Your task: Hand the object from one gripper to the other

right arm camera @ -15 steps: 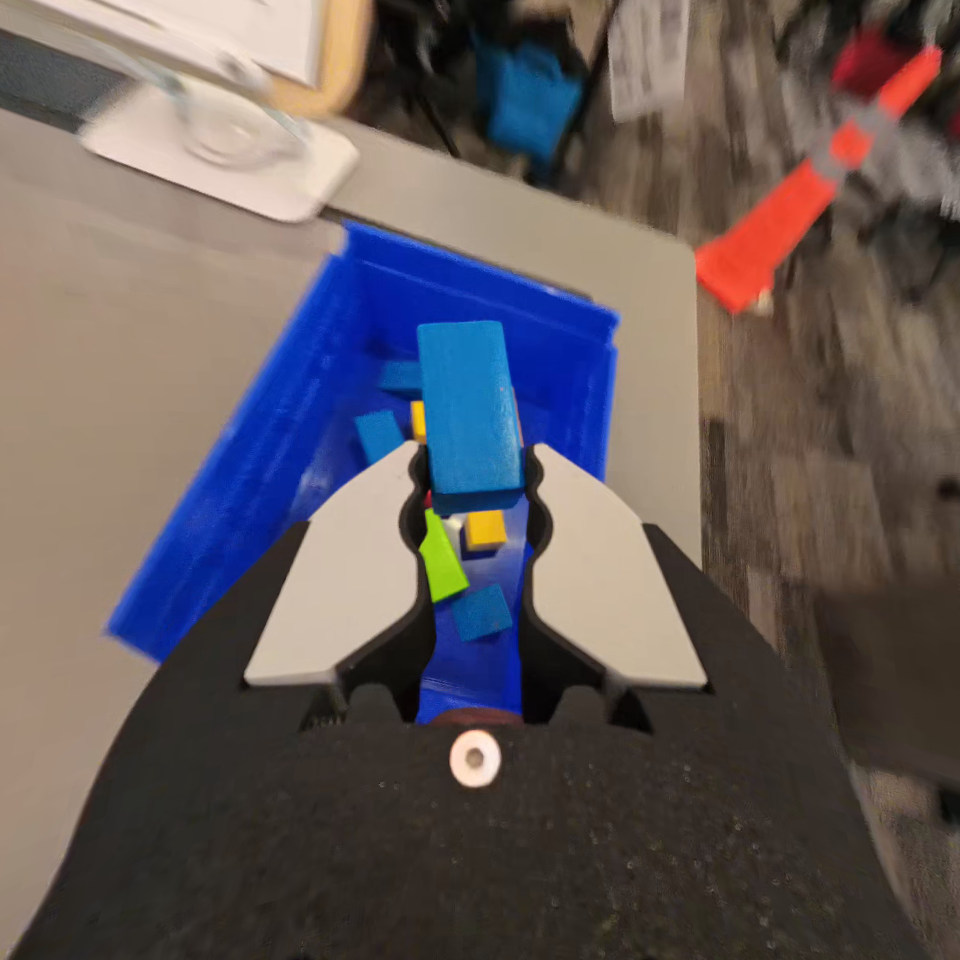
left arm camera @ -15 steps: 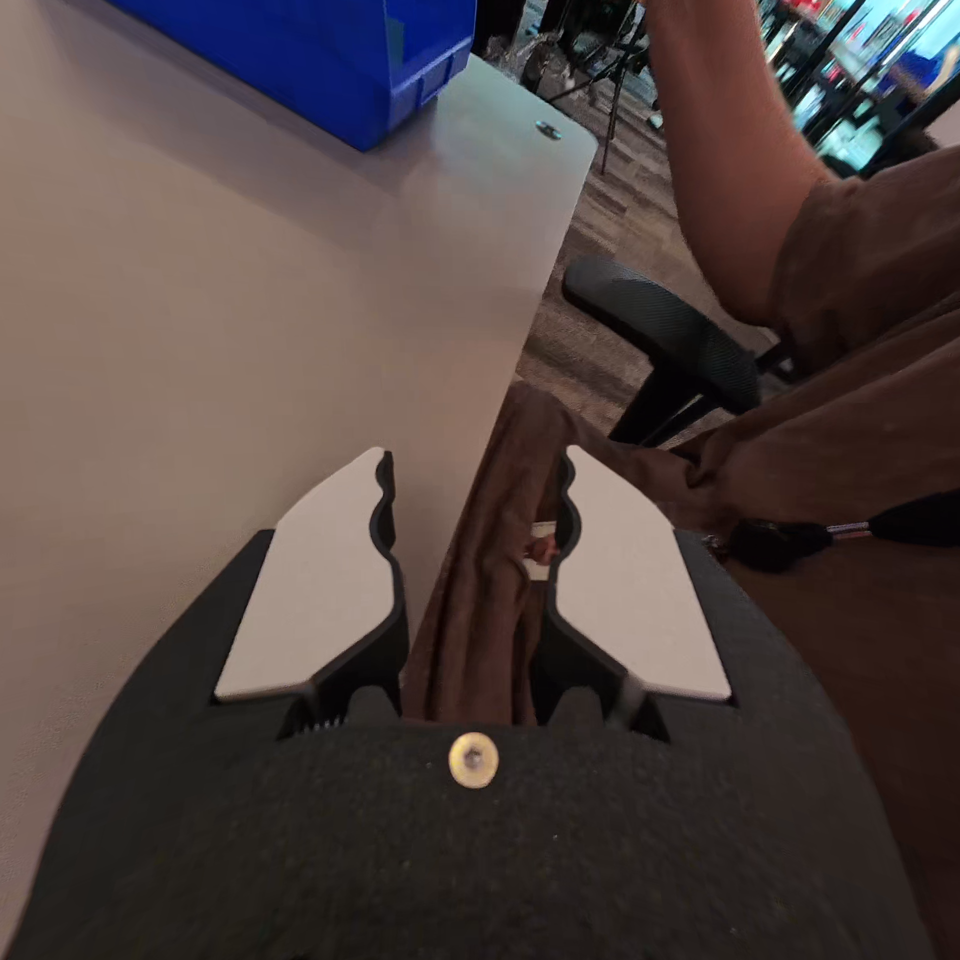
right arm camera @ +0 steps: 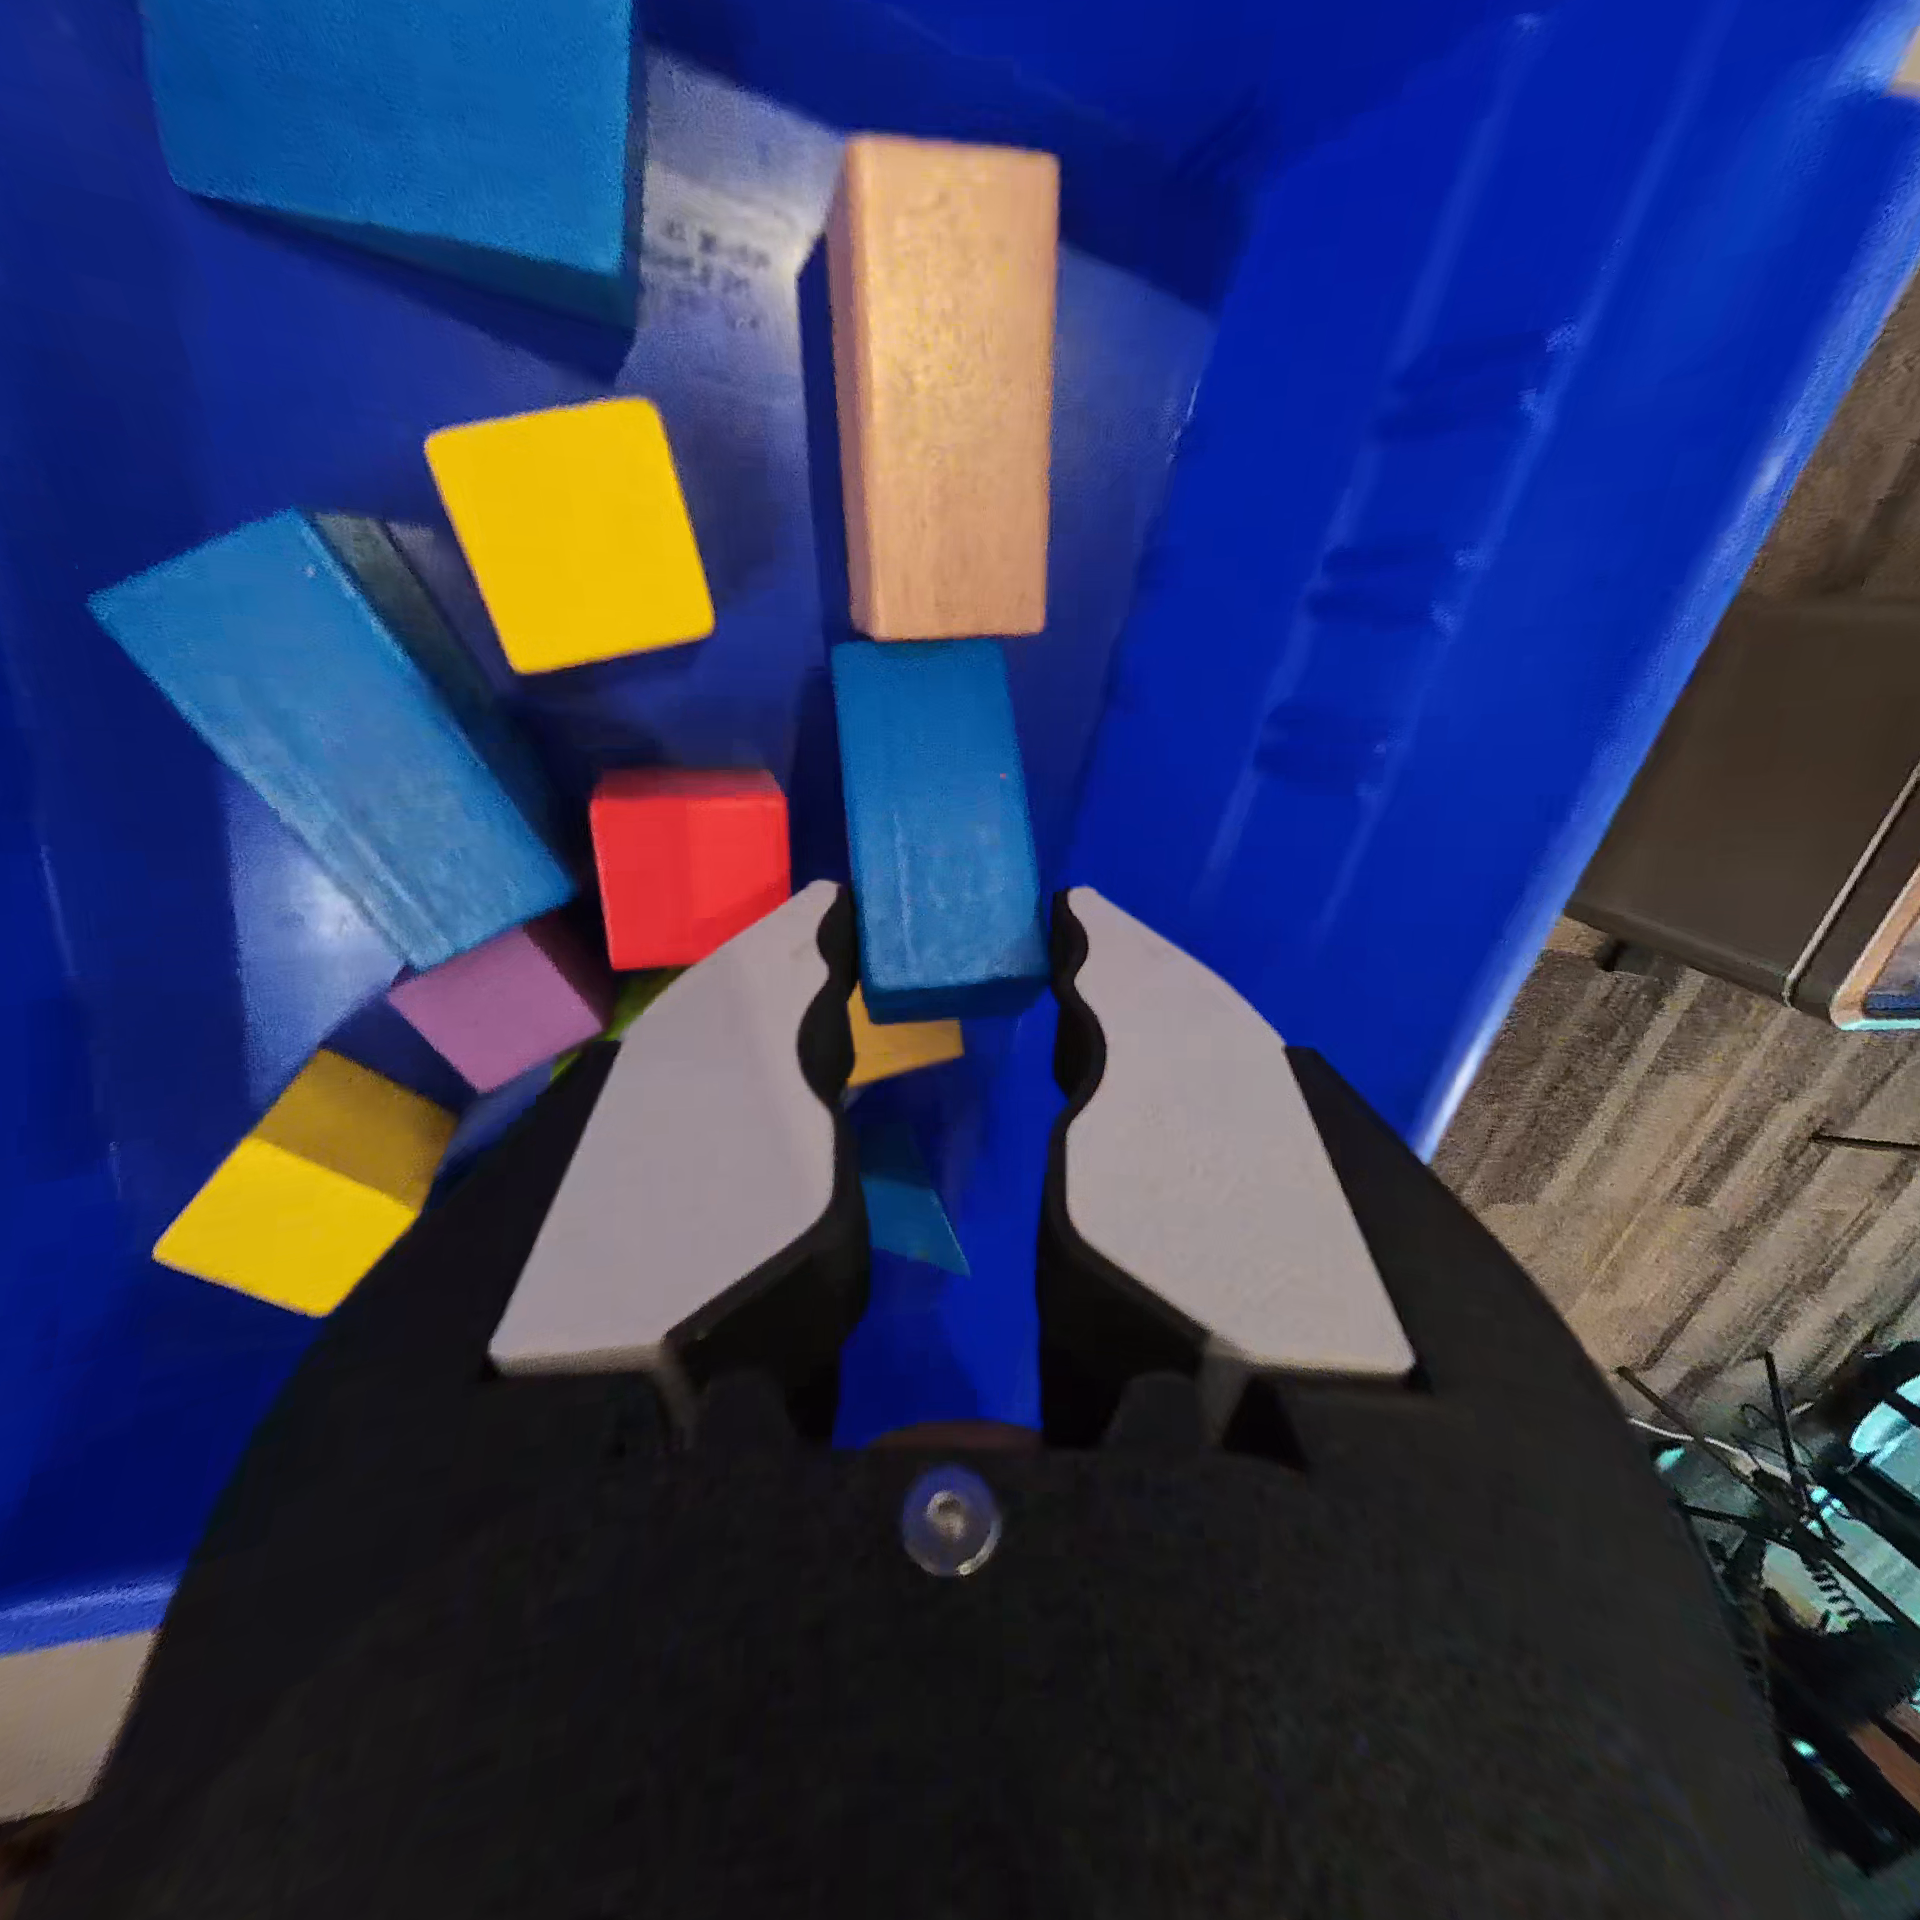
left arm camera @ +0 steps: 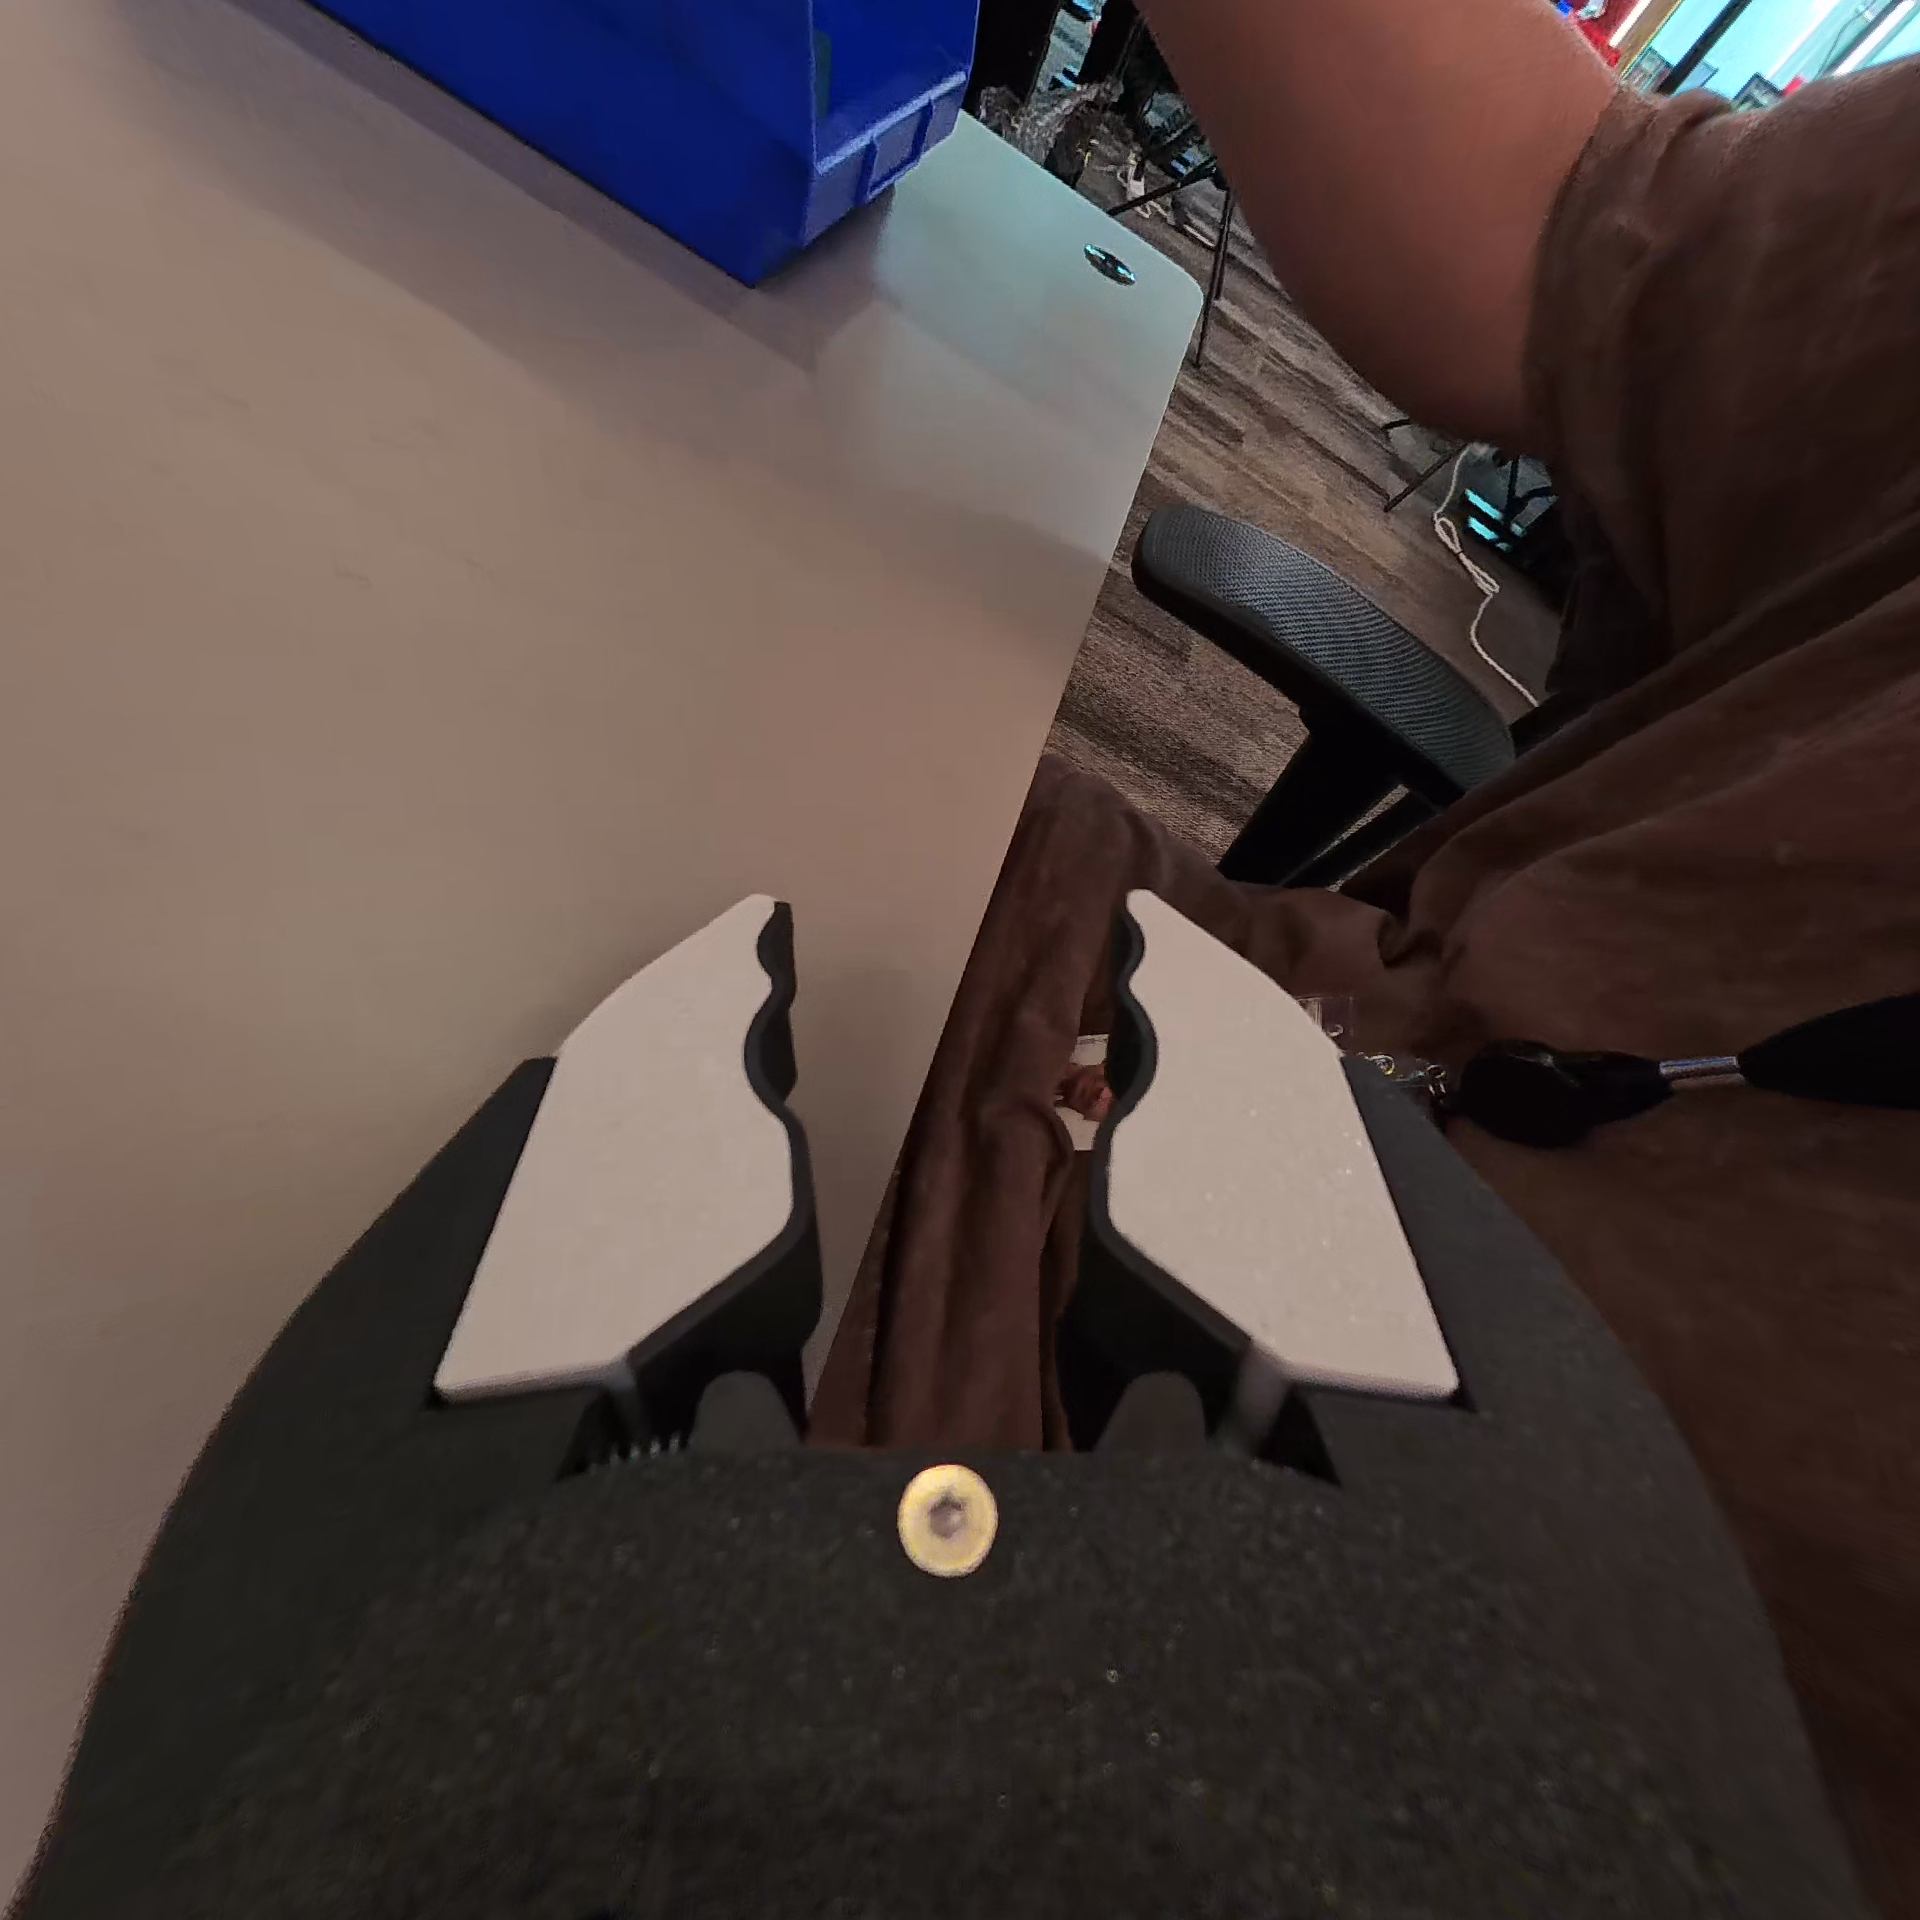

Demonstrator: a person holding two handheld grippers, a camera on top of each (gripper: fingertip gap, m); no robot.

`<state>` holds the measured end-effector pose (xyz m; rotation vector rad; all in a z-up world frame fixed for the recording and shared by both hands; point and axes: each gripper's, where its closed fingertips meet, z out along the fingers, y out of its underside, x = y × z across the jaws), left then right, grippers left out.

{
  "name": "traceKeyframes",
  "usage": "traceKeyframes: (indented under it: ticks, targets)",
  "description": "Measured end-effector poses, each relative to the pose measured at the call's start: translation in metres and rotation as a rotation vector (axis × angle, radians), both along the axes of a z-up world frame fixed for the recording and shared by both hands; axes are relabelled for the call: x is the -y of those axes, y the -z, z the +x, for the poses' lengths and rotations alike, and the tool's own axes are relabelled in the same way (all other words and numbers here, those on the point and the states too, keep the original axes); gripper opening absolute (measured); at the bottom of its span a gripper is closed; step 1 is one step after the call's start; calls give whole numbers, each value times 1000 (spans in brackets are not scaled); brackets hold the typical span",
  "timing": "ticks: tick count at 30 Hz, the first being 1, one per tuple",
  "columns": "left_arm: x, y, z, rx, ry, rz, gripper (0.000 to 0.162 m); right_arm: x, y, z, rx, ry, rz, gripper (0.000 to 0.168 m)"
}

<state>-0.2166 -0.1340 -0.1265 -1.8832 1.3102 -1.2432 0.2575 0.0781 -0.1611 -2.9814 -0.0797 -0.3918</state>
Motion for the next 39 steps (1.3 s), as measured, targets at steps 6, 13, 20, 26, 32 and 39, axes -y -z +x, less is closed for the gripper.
traceKeyframes:
  ticks: [6, 13, 20, 26, 32, 39]
  targets:
    - [-1, 3, -5, -24, 2, 37, 58, -15, 5, 1, -29, 8, -20, 35]
    - [3, 3, -4, -34, 28, 60, 58, -6, 23, 5, 16, -22, -159, 35]
    - [5, -2, -4, -11, 40, 25, 58, -9, 27, 6, 26, -47, -142, 35]
    - [6, -3, -3, 0, 47, 10, 59, -8, 29, 4, 6, -56, -133, 35]
    - [6, -2, -4, -6, 46, 16, 59, -7, 31, 4, 7, -62, -141, 36]
    - [5, -5, -5, 6, 42, 7, 59, -1, 31, 2, -13, -55, -166, 36]
